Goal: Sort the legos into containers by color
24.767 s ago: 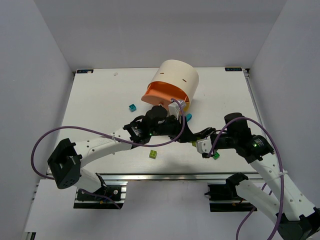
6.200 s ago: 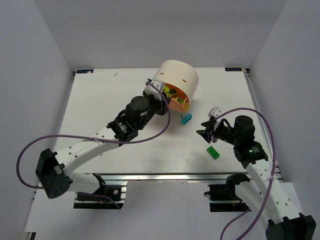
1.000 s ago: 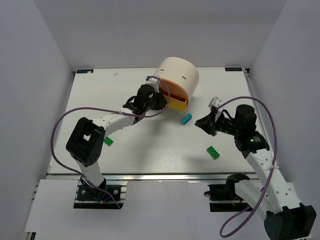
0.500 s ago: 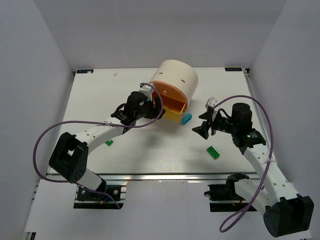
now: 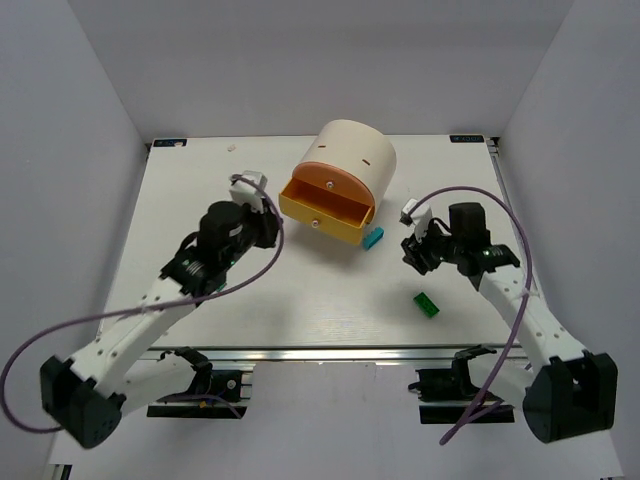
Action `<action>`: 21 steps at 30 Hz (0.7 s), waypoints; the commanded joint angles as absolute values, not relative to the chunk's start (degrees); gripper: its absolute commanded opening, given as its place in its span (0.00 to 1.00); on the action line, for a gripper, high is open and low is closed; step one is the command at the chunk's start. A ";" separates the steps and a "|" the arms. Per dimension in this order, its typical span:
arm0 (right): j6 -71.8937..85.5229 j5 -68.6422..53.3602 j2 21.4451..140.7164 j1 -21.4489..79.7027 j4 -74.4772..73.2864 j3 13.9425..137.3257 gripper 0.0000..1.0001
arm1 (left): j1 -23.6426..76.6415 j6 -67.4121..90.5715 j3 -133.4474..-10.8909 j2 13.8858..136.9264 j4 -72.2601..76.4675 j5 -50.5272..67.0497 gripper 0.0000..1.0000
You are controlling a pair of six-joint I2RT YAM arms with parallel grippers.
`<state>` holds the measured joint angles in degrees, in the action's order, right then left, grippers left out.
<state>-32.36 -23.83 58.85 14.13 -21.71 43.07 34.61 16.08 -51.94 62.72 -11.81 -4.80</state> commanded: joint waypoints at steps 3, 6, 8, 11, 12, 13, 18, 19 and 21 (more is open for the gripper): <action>-36.03 -11.70 67.23 15.02 -38.23 47.21 0.89 | 34.54 10.99 -44.59 44.43 -20.39 -17.03 0.21; -35.95 -8.89 69.43 16.08 -38.32 45.18 0.89 | 34.54 10.20 -41.23 39.65 -20.83 -21.17 0.61; -35.16 -7.04 71.36 16.78 -38.15 44.04 0.89 | 35.06 10.11 -40.25 36.75 -21.18 -23.64 0.69; -34.46 -5.45 73.12 17.84 -37.36 42.02 0.89 | 34.55 10.11 -39.38 34.81 -21.01 -23.64 0.74; -34.19 -5.45 74.00 17.84 -37.35 41.75 0.88 | 34.54 10.11 -39.38 34.72 -21.09 -23.82 0.74; -33.93 -5.36 74.35 18.36 -37.27 41.49 0.88 | 34.54 10.11 -39.64 34.98 -21.35 -23.91 0.74; -32.61 -3.34 76.37 19.95 -35.42 38.85 0.81 | 34.54 10.37 -39.73 35.07 -21.80 -24.26 0.75; -32.43 -3.08 77.25 20.30 -35.33 38.59 0.78 | 34.54 10.28 -39.64 34.72 -21.71 -24.34 0.75; -31.91 -2.20 78.48 20.83 -34.89 37.80 0.75 | 34.54 10.37 -39.64 34.54 -21.97 -25.05 0.75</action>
<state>-33.15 -4.21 77.12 19.84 -35.77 38.83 34.65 10.70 -39.75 35.35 -21.06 -23.40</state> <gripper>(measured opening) 0.762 0.753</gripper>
